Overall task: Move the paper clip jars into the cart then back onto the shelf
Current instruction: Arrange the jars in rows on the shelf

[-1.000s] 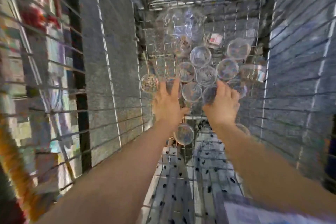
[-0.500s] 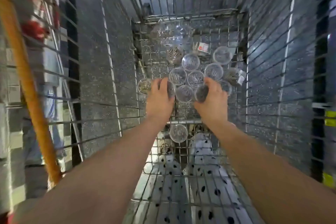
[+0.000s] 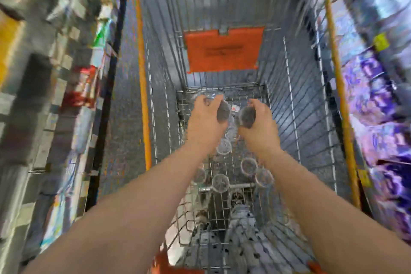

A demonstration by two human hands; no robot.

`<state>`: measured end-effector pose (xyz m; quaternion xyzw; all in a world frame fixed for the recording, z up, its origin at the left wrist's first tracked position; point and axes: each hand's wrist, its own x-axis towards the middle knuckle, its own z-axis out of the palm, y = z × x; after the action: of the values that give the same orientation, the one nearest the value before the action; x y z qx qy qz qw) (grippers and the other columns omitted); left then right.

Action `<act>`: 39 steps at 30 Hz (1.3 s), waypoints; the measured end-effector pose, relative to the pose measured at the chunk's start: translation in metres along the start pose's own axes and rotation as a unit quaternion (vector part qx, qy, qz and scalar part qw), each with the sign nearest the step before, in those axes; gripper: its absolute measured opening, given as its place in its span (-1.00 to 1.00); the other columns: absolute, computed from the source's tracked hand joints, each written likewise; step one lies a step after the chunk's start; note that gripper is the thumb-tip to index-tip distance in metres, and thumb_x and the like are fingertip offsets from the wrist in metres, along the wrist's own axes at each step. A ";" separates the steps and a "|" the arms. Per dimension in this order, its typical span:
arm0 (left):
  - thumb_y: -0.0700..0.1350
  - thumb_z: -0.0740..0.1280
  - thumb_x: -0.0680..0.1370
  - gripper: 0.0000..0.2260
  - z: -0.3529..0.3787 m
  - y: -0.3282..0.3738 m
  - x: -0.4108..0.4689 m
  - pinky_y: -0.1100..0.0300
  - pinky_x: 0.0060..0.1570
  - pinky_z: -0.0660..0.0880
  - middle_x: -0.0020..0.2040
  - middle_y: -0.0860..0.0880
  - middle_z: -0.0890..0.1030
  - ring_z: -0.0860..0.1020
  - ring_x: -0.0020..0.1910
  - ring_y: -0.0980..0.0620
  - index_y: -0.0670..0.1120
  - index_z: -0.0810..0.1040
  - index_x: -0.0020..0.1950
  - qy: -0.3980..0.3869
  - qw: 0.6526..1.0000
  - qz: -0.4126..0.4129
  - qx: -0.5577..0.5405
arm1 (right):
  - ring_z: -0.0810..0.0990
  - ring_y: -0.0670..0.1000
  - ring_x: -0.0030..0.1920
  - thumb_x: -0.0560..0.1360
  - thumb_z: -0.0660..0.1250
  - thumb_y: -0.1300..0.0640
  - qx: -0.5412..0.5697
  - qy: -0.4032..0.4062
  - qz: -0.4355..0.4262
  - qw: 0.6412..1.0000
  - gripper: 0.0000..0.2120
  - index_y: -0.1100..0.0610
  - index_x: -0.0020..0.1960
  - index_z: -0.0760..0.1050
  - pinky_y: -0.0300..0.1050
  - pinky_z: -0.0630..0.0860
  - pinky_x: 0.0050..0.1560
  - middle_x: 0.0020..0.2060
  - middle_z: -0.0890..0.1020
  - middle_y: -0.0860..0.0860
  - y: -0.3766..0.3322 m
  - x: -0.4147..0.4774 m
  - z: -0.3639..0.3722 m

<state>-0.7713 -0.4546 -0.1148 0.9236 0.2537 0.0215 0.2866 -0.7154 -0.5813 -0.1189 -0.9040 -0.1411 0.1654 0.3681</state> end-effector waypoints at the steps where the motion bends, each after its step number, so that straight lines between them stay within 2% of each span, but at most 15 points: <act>1: -0.06 0.37 0.44 -0.52 -0.013 0.007 -0.002 0.13 -0.01 0.42 0.31 -0.12 0.31 0.43 0.17 -0.11 0.05 0.36 0.34 0.001 1.000 0.000 -0.012 | 0.40 0.06 0.24 0.42 0.35 0.27 -0.001 0.008 -0.004 1.000 -0.40 0.08 0.42 0.25 -0.15 0.34 0.13 0.28 0.38 0.04 -0.009 -0.003 -0.007; 3: -0.07 0.37 0.42 -0.52 -0.042 0.018 -0.010 0.11 0.01 0.43 0.22 -0.14 0.44 0.47 0.14 -0.12 0.05 0.38 0.33 0.010 0.999 0.030 -0.026 | 0.41 0.10 0.24 0.40 0.36 0.28 0.008 0.026 -0.025 0.999 -0.38 0.08 0.41 0.26 -0.07 0.37 0.16 0.29 0.37 0.06 -0.031 -0.013 -0.024; 5: -0.08 0.37 0.41 -0.54 -0.072 0.030 -0.017 0.11 -0.09 0.45 0.06 -0.11 0.54 0.52 0.02 -0.13 0.04 0.39 0.30 0.016 0.997 0.068 -0.022 | 0.43 0.13 0.22 0.38 0.38 0.29 0.019 0.043 -0.050 0.998 -0.37 0.09 0.40 0.28 -0.10 0.34 0.16 0.28 0.38 0.09 -0.054 -0.024 -0.042; 9: 0.03 0.39 0.40 -0.45 -0.127 0.052 -0.033 0.08 -0.04 0.43 0.11 -0.10 0.50 0.48 0.07 -0.13 0.13 0.30 0.36 0.024 0.995 0.097 0.025 | 0.46 0.04 0.18 0.33 0.45 0.29 0.030 0.062 -0.107 0.992 -0.33 0.10 0.39 0.30 -0.36 0.25 0.01 0.26 0.41 0.08 -0.098 -0.049 -0.082; 12: 0.08 0.41 0.38 -0.44 -0.163 0.070 -0.050 0.16 -0.07 0.40 0.09 -0.07 0.50 0.50 0.05 -0.08 0.12 0.32 0.35 0.034 0.990 0.134 -0.012 | 0.47 0.01 0.15 0.32 0.47 0.26 0.024 0.080 -0.154 0.985 -0.36 0.10 0.35 0.34 -0.30 0.29 0.03 0.21 0.44 0.06 -0.129 -0.072 -0.115; 15: 0.12 0.43 0.37 -0.44 -0.199 0.090 -0.072 0.24 -0.02 0.39 0.10 -0.05 0.47 0.50 0.06 -0.01 0.12 0.35 0.34 0.059 0.983 0.159 -0.064 | 0.42 -0.11 0.10 0.34 0.49 0.18 0.008 0.081 -0.203 0.976 -0.37 0.05 0.34 0.34 -0.34 0.27 0.04 0.20 0.42 -0.03 -0.159 -0.098 -0.153; 18: 0.02 0.43 0.40 -0.46 -0.234 0.112 -0.098 0.25 -0.05 0.37 0.10 -0.08 0.41 0.47 0.04 -0.03 0.11 0.35 0.34 0.085 0.978 0.180 -0.059 | 0.40 -0.15 0.12 0.36 0.47 0.14 -0.014 0.091 -0.256 0.962 -0.40 0.04 0.35 0.33 -0.40 0.23 0.01 0.16 0.41 -0.10 -0.185 -0.126 -0.189; 20: -0.04 0.41 0.38 -0.44 -0.258 0.127 -0.117 0.25 -0.05 0.33 0.11 -0.08 0.40 0.43 0.06 -0.02 0.10 0.34 0.34 0.097 0.974 0.199 -0.052 | 0.40 -0.15 0.11 0.39 0.46 0.14 -0.026 0.098 -0.284 0.954 -0.41 0.02 0.35 0.32 -0.47 0.23 -0.10 0.14 0.39 -0.14 -0.201 -0.143 -0.210; 23: -0.04 0.40 0.39 -0.45 -0.290 0.148 -0.148 0.23 -0.01 0.34 0.11 -0.04 0.36 0.42 0.07 0.01 0.11 0.33 0.35 0.120 0.971 0.199 -0.062 | 0.35 -0.20 0.08 0.43 0.40 0.11 -0.020 0.091 -0.304 0.948 -0.45 -0.05 0.36 0.30 -0.52 0.27 -0.15 0.16 0.39 -0.18 -0.221 -0.173 -0.239; 25: -0.03 0.41 0.40 -0.46 -0.306 0.159 -0.170 0.22 0.04 0.36 0.13 -0.03 0.37 0.43 0.12 0.02 0.13 0.33 0.35 0.139 0.966 0.200 -0.083 | 0.38 -0.19 0.09 0.43 0.40 0.11 0.003 0.084 -0.323 0.943 -0.48 -0.05 0.34 0.32 -0.41 0.29 -0.07 0.15 0.42 -0.17 -0.231 -0.193 -0.256; 29: -0.02 0.43 0.40 -0.39 -0.330 0.174 -0.218 0.22 0.01 0.33 0.25 0.00 0.41 0.42 0.20 0.04 0.12 0.26 0.39 0.186 0.960 0.181 -0.109 | 0.43 -0.17 0.03 0.40 0.43 0.14 0.030 0.062 -0.370 0.926 -0.48 -0.04 0.32 0.37 -0.62 0.31 -0.17 0.09 0.46 -0.14 -0.250 -0.230 -0.281; 32: 0.00 0.43 0.40 -0.40 -0.349 0.181 -0.259 0.21 -0.15 0.33 0.24 -0.01 0.43 0.45 0.08 0.01 0.07 0.24 0.37 0.212 0.962 0.142 -0.100 | 0.44 -0.17 -0.01 0.41 0.44 0.12 0.047 0.033 -0.396 0.916 -0.47 -0.05 0.32 0.35 -0.63 0.33 -0.22 0.05 0.47 -0.18 -0.264 -0.258 -0.293; 34: 0.03 0.42 0.39 -0.43 -0.365 0.181 -0.288 0.20 -0.25 0.32 0.19 -0.01 0.44 0.45 -0.01 0.01 0.05 0.26 0.33 0.228 0.962 0.121 -0.089 | 0.45 -0.26 -0.08 0.42 0.44 0.12 0.062 0.009 -0.418 0.906 -0.45 -0.07 0.34 0.32 -0.62 0.34 -0.24 -0.03 0.43 -0.30 -0.274 -0.276 -0.295; 37: 0.04 0.43 0.39 -0.46 -0.392 0.173 -0.332 0.28 -0.23 0.35 0.11 0.08 0.43 0.44 0.00 0.08 0.05 0.29 0.29 0.261 0.958 0.092 -0.077 | 0.42 -0.37 -0.16 0.41 0.45 0.10 0.097 -0.026 -0.443 0.891 -0.42 -0.12 0.33 0.27 -0.57 0.37 -0.31 -0.09 0.36 -0.36 -0.297 -0.303 -0.287; 39: 0.05 0.45 0.38 -0.49 -0.411 0.159 -0.360 0.32 -0.21 0.36 0.09 0.11 0.45 0.44 0.00 0.11 0.09 0.31 0.24 0.280 0.954 0.080 -0.070 | 0.47 -0.30 -0.13 0.41 0.45 0.08 0.108 -0.050 -0.457 0.881 -0.38 -0.15 0.35 0.23 -0.48 0.42 -0.30 -0.06 0.38 -0.27 -0.318 -0.322 -0.273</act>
<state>-1.0884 -0.5272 0.3529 0.8754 0.2473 0.3197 0.2653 -0.9399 -0.6523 0.3542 -0.6843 -0.5381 0.0381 0.4907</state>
